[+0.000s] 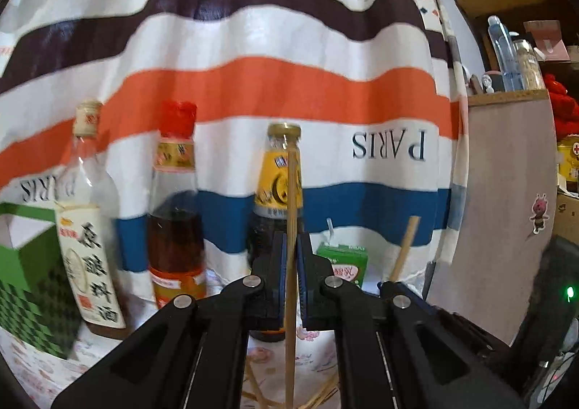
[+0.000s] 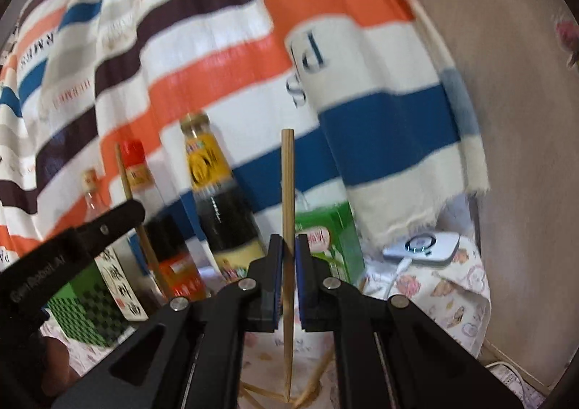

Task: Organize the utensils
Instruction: 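Insert the right gripper's chopstick into the cup while the left inserts its own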

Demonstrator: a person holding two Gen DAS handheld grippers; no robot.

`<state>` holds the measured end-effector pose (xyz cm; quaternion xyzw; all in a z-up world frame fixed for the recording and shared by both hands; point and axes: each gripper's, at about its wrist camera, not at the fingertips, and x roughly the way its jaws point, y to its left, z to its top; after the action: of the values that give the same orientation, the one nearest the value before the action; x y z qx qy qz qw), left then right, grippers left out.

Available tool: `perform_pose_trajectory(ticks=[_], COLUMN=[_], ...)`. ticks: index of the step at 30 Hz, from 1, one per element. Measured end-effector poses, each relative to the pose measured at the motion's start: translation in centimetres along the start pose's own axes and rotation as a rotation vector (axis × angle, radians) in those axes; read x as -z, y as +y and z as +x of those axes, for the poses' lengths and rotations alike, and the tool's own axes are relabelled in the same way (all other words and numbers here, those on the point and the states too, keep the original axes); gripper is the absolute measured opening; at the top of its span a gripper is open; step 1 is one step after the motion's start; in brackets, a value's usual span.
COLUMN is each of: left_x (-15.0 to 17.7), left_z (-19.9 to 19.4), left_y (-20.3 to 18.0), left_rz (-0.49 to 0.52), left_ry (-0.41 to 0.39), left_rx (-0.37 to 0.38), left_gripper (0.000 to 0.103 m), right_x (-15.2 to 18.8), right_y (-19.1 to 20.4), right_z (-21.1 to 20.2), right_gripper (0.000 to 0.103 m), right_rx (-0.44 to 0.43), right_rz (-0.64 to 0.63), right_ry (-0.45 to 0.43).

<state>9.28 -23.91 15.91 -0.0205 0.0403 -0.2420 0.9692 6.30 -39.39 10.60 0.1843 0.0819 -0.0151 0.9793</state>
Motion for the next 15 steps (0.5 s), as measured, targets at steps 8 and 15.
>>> perform_pose_trajectory(ticks=[8, 15], left_x=[4.5, 6.3], left_z=[2.1, 2.0], left_y=[0.8, -0.1], left_rz=[0.0, 0.043], left_ry=[0.138, 0.302], left_rx=[-0.01, 0.032], left_gripper=[0.005, 0.006], right_x=[-0.1, -0.5], right_y=[-1.8, -0.9], right_z=[3.1, 3.6], right_gripper=[0.006, 0.007], right_rx=[-0.068, -0.06], right_rz=[0.029, -0.034], right_ry=[0.255, 0.368])
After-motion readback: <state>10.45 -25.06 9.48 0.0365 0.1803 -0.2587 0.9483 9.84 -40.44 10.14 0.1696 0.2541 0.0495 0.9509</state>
